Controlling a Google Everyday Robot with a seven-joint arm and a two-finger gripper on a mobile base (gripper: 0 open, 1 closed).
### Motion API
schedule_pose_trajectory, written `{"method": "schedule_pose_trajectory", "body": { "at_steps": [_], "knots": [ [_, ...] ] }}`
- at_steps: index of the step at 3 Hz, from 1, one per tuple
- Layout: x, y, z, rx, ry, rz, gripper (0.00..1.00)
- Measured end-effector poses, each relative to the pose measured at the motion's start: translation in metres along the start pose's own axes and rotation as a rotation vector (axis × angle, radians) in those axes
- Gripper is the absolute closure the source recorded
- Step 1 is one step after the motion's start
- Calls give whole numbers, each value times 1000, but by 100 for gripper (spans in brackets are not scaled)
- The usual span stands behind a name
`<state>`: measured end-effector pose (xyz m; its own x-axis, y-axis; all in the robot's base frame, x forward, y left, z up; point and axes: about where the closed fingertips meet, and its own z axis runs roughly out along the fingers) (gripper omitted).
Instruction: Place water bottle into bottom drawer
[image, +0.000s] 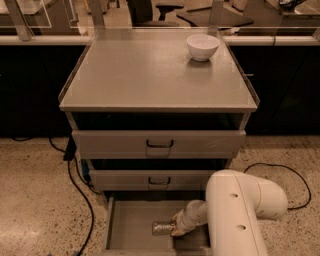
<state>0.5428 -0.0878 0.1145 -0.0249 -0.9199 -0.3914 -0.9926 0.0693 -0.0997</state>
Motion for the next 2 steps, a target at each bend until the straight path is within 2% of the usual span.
{"method": "schedule_pose_trajectory", "body": {
  "at_steps": [2],
  "knots": [
    [0, 0, 0, 0, 0, 0, 30]
  ]
}}
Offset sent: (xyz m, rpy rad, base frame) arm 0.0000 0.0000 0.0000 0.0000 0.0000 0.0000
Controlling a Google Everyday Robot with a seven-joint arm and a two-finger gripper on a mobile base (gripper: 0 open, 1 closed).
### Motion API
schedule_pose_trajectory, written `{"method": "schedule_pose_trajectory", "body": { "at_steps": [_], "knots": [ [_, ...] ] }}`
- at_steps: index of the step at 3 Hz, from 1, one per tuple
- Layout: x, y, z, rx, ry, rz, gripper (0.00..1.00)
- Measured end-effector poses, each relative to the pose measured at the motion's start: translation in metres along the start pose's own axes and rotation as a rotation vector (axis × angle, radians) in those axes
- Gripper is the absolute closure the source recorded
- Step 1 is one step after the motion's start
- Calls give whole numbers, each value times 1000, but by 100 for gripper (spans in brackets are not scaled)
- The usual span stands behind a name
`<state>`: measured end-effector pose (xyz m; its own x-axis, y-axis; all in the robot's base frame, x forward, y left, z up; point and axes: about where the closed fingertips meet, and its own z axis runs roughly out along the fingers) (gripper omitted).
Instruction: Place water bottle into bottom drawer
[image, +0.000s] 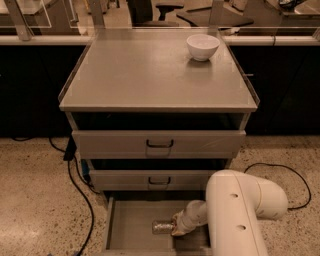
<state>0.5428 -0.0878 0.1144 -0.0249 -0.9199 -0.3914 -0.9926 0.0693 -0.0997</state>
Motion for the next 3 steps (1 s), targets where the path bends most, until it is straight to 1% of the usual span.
{"method": "schedule_pose_trajectory", "body": {
  "at_steps": [1, 2, 3],
  "knots": [
    [0, 0, 0, 0, 0, 0, 6],
    [0, 0, 0, 0, 0, 0, 0],
    [0, 0, 0, 0, 0, 0, 0]
  ]
}}
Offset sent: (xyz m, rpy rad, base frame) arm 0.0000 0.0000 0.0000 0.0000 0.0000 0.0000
